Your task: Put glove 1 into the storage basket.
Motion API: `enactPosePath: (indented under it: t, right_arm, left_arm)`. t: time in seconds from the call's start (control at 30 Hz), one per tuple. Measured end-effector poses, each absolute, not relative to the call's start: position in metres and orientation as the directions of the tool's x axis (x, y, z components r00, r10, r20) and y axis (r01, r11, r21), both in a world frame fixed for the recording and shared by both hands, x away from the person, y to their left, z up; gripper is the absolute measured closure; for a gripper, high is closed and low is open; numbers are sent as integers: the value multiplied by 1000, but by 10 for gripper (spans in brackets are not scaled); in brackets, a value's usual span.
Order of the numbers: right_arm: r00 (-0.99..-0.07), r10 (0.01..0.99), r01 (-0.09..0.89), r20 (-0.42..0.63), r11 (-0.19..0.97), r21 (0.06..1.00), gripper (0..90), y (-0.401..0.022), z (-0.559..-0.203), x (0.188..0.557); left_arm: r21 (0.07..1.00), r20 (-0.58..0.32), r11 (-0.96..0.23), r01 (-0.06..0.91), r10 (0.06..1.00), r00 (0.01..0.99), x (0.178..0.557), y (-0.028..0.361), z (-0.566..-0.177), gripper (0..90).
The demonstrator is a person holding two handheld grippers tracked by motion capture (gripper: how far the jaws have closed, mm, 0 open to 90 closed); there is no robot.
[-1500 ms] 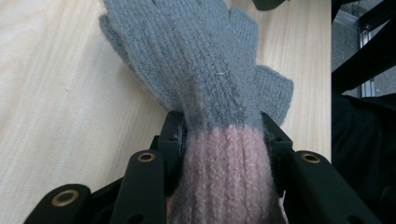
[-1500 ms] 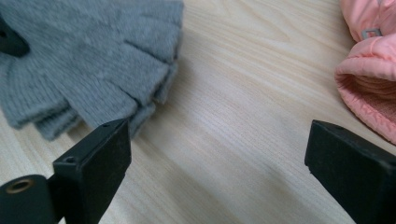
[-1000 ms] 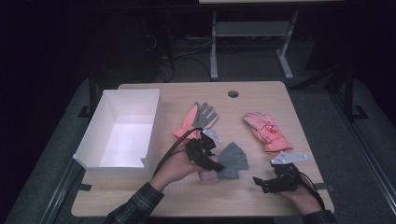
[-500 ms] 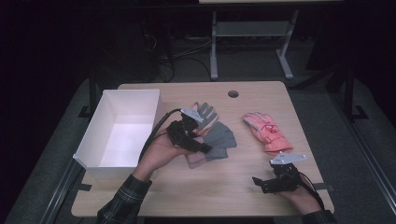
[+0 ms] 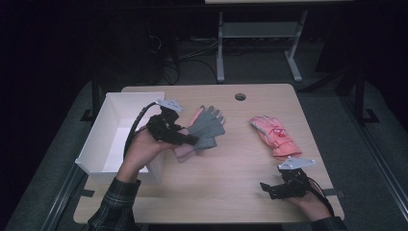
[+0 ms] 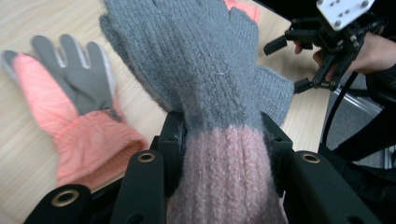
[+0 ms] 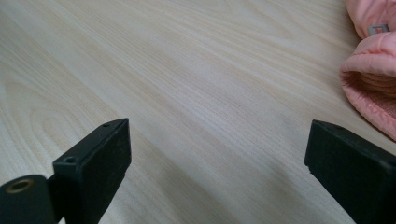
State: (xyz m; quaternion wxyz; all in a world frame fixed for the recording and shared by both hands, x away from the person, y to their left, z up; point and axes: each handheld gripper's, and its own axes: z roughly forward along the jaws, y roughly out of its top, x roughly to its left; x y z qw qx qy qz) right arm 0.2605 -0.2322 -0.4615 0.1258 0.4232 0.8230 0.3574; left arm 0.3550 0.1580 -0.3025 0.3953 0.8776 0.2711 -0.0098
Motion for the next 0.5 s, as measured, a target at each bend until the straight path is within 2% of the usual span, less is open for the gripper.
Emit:
enactPosePath:
  t: [0.5]
  right_arm:
    - [-627,771,601,105,394,696,66,-227,-461,265]
  left_arm:
    - [708,-198,-475,523,578,792,363,211,-287,610]
